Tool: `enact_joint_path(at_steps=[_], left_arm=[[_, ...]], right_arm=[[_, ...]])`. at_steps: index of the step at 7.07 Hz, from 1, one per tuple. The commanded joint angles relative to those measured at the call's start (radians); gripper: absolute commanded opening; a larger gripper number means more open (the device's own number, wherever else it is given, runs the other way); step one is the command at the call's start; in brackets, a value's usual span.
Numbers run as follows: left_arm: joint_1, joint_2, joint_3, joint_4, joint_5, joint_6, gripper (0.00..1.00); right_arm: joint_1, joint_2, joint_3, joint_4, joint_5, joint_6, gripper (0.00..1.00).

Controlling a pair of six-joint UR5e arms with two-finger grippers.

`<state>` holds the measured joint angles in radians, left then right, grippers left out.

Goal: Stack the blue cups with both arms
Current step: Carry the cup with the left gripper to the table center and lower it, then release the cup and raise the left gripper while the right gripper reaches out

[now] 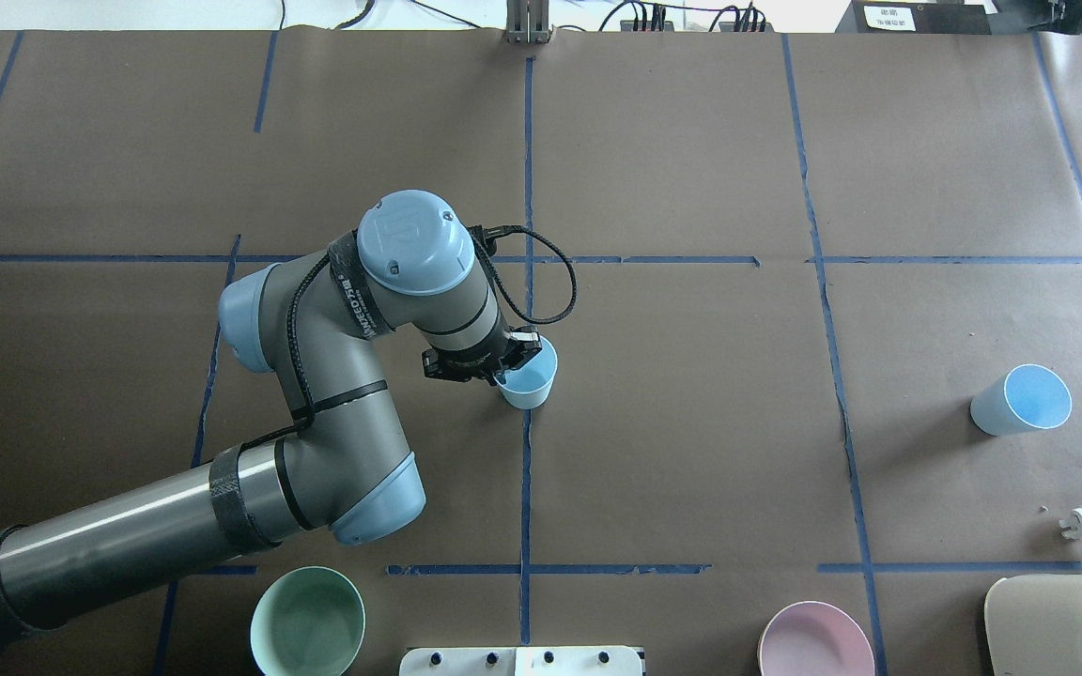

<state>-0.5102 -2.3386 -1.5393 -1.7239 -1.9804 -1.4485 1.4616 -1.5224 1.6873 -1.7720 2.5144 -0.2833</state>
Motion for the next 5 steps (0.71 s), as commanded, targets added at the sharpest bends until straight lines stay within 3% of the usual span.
enact_joint_path(at_steps=[1,2,4,5], left_arm=[[-0.001,0.010,0.001,-0.093,0.002,-0.003,1.00],[-0.008,0.028,-0.028,-0.179,0.035,-0.010,1.00],[-0.098,0.039,-0.134,-0.177,0.074,-0.033,1.00],[-0.147,0.109,-0.216,-0.175,0.065,-0.029,1.00]], right_arm=[[-0.033,0.001,0.003,0.000,0.029,0.003,1.00],[-0.058,0.002,0.021,0.002,0.030,0.059,1.00],[-0.136,0.001,0.121,0.002,0.026,0.329,1.00],[-0.179,-0.004,0.158,0.002,0.021,0.427,1.00]])
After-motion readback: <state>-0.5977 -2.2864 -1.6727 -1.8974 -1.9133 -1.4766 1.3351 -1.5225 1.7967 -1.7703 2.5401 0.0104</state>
